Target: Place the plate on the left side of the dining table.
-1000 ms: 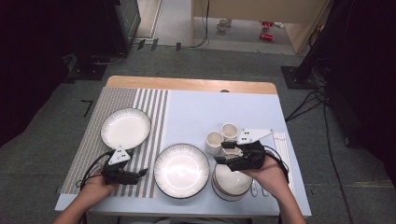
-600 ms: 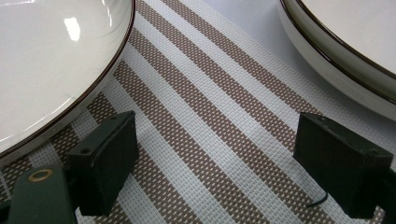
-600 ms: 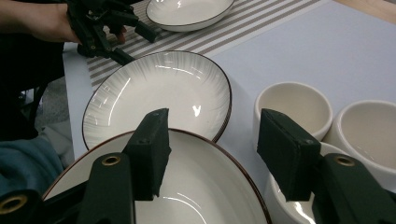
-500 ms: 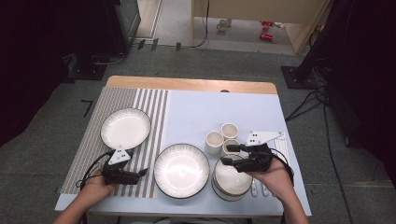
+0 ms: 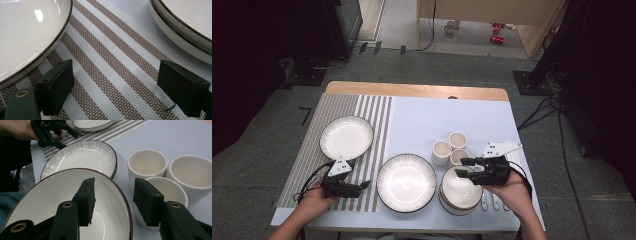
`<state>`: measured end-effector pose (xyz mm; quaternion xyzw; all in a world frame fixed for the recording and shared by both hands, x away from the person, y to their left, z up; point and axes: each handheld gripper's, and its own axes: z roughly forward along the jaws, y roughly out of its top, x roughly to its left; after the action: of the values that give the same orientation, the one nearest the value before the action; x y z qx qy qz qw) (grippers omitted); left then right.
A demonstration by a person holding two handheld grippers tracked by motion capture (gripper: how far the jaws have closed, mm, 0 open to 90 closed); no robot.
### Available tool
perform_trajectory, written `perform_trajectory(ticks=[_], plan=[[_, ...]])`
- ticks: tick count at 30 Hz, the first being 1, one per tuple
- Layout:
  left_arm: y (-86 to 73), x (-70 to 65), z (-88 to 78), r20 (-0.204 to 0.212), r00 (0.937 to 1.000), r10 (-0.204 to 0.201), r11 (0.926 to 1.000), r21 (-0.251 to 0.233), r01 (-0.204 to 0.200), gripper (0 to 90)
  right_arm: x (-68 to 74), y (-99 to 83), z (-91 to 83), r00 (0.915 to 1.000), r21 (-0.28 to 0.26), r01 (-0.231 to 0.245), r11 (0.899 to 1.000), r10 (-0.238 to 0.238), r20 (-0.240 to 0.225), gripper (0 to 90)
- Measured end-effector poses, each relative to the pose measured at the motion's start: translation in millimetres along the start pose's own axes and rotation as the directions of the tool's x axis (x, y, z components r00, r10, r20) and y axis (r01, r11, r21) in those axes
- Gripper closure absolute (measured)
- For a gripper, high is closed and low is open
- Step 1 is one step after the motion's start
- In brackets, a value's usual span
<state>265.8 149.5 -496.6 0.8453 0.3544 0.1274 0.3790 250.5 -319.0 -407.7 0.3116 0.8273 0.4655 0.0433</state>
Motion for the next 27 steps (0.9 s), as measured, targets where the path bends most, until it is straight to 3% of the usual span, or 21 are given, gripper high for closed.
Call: perform_trajectory(ticks=[20, 27], plan=[[0.0, 0.0, 0.0, 0.000, 1.0000, -0.001, 1.0000, -0.001, 0.001, 13.8, -10.7, -17.6, -0.9, 0.9982, 0.045, -0.056, 0.997, 0.057, -0.019, 70.9], [0.0, 0.0, 0.1, 0.001, 1.0000, -0.003, 1.0000, -0.002, 0.003, 13.8, -10.8, -19.6, 1.2, 0.9990, 0.073, -0.038, 0.997, 0.040, -0.020, 76.1]])
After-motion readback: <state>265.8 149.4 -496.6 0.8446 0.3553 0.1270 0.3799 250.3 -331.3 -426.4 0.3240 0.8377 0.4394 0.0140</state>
